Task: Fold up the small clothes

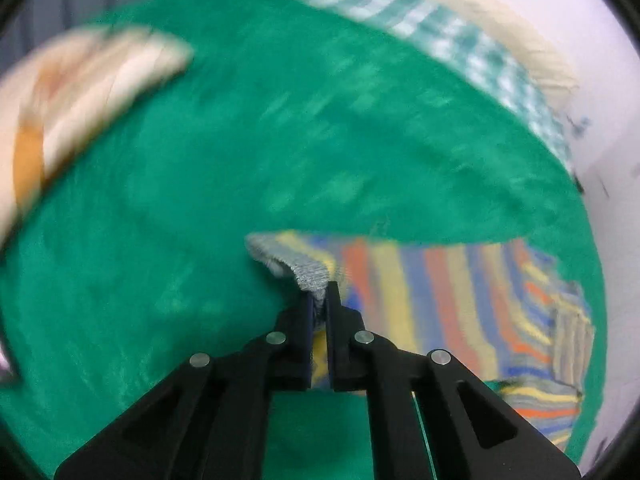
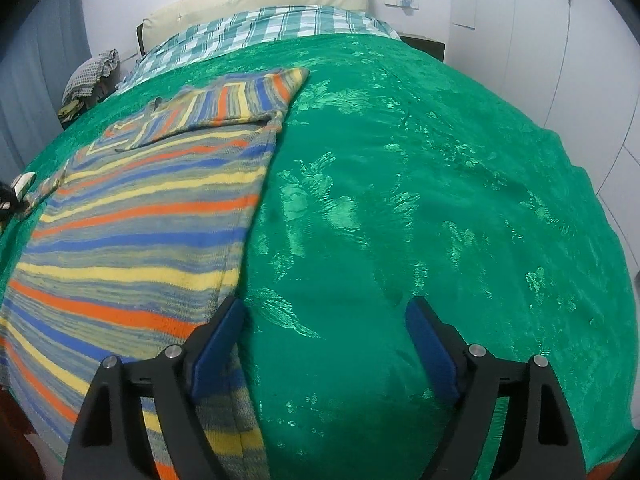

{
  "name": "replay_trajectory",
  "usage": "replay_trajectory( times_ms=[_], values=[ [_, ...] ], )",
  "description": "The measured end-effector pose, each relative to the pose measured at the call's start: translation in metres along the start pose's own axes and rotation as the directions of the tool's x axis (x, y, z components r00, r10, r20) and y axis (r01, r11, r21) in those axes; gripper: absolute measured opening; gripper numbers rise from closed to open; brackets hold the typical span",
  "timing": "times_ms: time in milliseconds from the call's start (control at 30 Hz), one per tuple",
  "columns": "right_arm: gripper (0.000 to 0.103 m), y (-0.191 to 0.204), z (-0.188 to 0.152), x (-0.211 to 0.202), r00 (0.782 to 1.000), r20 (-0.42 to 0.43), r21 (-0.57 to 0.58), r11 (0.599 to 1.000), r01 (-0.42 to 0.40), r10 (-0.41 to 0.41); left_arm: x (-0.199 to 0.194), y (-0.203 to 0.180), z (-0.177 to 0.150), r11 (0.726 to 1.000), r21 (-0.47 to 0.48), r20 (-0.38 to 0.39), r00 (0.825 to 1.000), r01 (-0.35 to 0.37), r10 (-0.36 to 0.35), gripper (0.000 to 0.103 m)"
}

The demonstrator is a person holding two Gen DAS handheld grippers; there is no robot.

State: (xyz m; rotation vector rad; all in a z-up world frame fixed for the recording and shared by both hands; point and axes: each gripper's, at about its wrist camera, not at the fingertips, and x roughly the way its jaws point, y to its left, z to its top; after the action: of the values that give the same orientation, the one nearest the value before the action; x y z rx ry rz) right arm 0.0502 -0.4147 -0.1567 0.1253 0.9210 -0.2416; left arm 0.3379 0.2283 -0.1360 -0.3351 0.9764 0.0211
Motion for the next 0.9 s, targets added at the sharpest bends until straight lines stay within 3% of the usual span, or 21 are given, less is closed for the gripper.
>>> replay_trajectory(
  times_ms=[67, 133, 267, 367, 467, 500, 533, 567, 600, 700, 767, 833, 900],
  values=[
    [0.084, -0.001, -0.001, 0.0, 1.0, 0.001, 0.004, 1.0, -0.007, 0.007, -0.024, -0.041, 0.014, 0.995, 0.094, 0.051, 0.998, 0.021, -0.026, 0.003],
    [0.084, -0.001, -0.001, 0.001, 1.0, 0.0, 0.007, 1.0, -0.01, 0.01, -0.052, -0.105, 0.022, 0.972, 0.228, 0.093, 0.992, 0.063, -0.086, 0.003],
    [0.085, -0.001, 0.0, 0.001, 1.0, 0.0, 0.007, 1.0, -0.012, 0.012, -0.078, -0.228, 0.011, 0.891, 0.428, 0.09, 0.974, 0.151, -0.209, 0.003],
    [0.085, -0.002, 0.0, 0.002, 1.0, 0.0, 0.007, 1.0, -0.016, 0.016, -0.068, -0.302, -0.018, 0.833, 0.519, 0.06, 0.963, 0.194, -0.261, 0.003],
    [0.086, -0.002, -0.001, 0.002, 1.0, 0.001, 0.004, 1.0, -0.02, 0.02, -0.033, -0.358, -0.064, 0.787, 0.584, 0.02, 0.966, 0.199, -0.259, 0.009],
    [0.086, -0.002, -0.001, 0.002, 1.0, 0.002, 0.002, 1.0, -0.021, 0.021, -0.013, -0.375, -0.09, 0.768, 0.611, -0.009, 0.971, 0.194, -0.238, 0.026],
    [0.086, -0.001, -0.001, 0.002, 1.0, 0.002, -0.001, 1.0, -0.021, 0.021, -0.001, -0.382, -0.11, 0.756, 0.627, -0.039, 0.977, 0.189, -0.212, 0.056],
    [0.086, -0.001, -0.001, 0.003, 1.0, 0.002, -0.002, 1.0, -0.021, 0.021, 0.012, -0.386, -0.134, 0.744, 0.642, -0.074, 0.981, 0.183, -0.177, 0.067],
    [0.086, -0.001, -0.001, 0.003, 1.0, 0.002, -0.003, 1.0, -0.021, 0.021, 0.018, -0.386, -0.158, 0.728, 0.659, -0.101, 0.982, 0.187, -0.161, 0.071],
    [0.087, -0.001, -0.002, 0.003, 1.0, 0.004, -0.007, 1.0, -0.024, 0.024, 0.009, -0.37, -0.206, 0.662, 0.715, -0.158, 0.975, 0.223, -0.158, 0.071],
    [0.088, -0.001, -0.002, 0.004, 1.0, 0.003, -0.01, 1.0, -0.026, 0.026, -0.009, -0.344, -0.223, 0.645, 0.727, -0.167, 0.972, 0.234, -0.165, 0.074],
    [0.091, 0.0, -0.002, 0.005, 1.0, 0.003, -0.019, 0.999, -0.026, 0.026, -0.026, -0.317, -0.224, 0.651, 0.72, -0.163, 0.97, 0.241, -0.179, 0.085],
    [0.092, 0.002, -0.001, 0.007, 1.0, 0.004, -0.032, 0.999, -0.017, 0.017, -0.041, -0.28, -0.212, 0.686, 0.699, -0.114, 0.979, 0.2, -0.17, 0.087]
  ],
)
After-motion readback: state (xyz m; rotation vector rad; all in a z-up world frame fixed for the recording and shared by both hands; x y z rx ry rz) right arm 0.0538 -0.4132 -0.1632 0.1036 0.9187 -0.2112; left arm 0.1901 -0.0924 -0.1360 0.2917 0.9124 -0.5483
